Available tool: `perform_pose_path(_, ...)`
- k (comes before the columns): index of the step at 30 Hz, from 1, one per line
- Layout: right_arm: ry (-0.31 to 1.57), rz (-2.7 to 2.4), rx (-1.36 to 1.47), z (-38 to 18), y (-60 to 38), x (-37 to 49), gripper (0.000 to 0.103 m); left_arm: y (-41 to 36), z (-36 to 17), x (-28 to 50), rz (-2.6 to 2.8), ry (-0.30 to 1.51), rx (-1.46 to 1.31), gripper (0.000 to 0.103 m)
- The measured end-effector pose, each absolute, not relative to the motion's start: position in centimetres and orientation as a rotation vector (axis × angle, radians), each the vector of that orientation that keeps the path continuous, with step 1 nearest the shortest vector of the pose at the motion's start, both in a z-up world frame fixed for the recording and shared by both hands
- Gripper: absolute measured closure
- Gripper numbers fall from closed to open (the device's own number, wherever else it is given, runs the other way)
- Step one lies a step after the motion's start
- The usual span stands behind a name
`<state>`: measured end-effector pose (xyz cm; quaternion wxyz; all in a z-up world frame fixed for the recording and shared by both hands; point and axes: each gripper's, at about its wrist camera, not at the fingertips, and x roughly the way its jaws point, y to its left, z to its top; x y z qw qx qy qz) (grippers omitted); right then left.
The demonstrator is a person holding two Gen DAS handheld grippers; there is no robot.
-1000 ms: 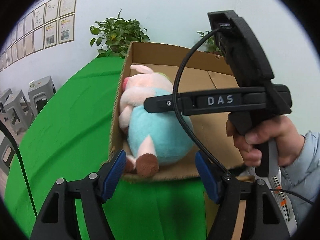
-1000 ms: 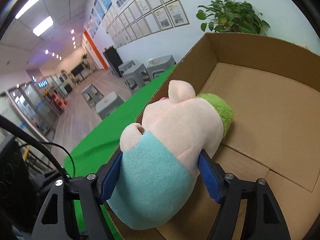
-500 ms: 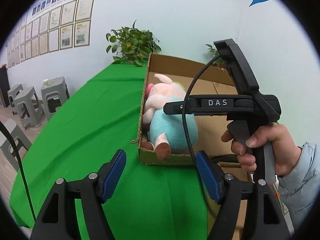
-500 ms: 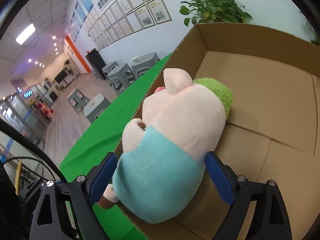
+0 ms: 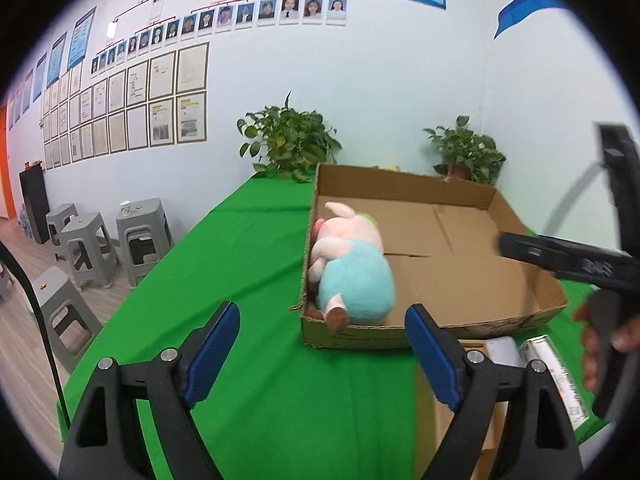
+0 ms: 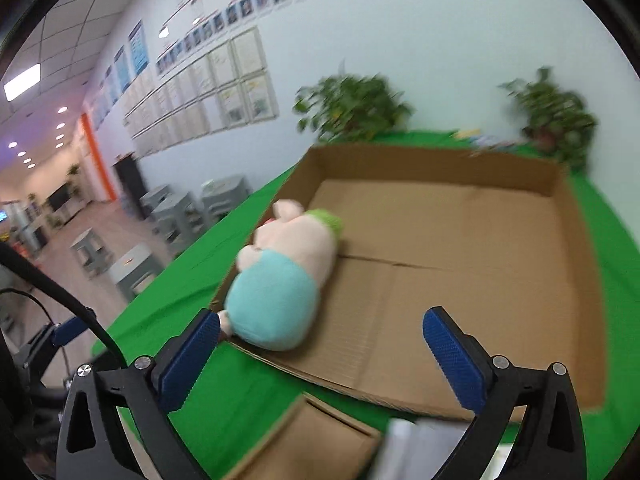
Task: Organize objects
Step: 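Withdraw the right gripper from the box and move toward the narrow box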
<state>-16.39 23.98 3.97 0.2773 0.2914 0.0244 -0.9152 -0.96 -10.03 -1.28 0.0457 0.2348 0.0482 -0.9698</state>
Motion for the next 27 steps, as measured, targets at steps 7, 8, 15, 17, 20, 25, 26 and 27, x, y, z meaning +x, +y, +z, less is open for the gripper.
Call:
perform_pose_path(7,0.012,-2.651,0.727,6.2,31.5,-8.6,0.001,-7.2,-0.1,0.9,-3.046,0.133,0.719,0.018)
perform_pose_path(8,-0.001,-2.662,0.733,6.3,32.2,-7.6,0.001,-6.7,0.0,1.0,-3.055,0.133,0.724,0.018)
perform_pose_path(15,0.023,-2.668,0.774,5.2,35.9,-0.9,0.009,-4.1,0.3,1.5,-3.092,0.108,0.743,0.018)
perform_pose_path(17,0.053,-2.663,0.784,4.7,35.4,-0.9,0.020,-3.8,0.1,1.4,-3.104,0.107,0.750,0.018)
perform_pose_path(20,0.075,-2.681,0.783,3.8,35.5,-1.3,0.052,-3.5,-0.4,1.2,-3.103,0.093,0.741,0.025)
perform_pose_path(25,0.114,-2.717,0.772,3.0,35.6,-2.1,0.081,-2.9,-1.8,-0.2,-3.053,0.014,0.826,0.101)
perform_pose_path(26,0.112,-2.718,0.776,2.9,35.6,-2.1,0.081,-3.0,-1.9,-0.4,-3.066,0.032,0.821,0.101)
perform_pose_path(27,0.104,-2.726,0.776,2.8,35.8,-2.3,0.078,-3.0,-2.0,-0.4,-3.081,0.045,0.804,0.101)
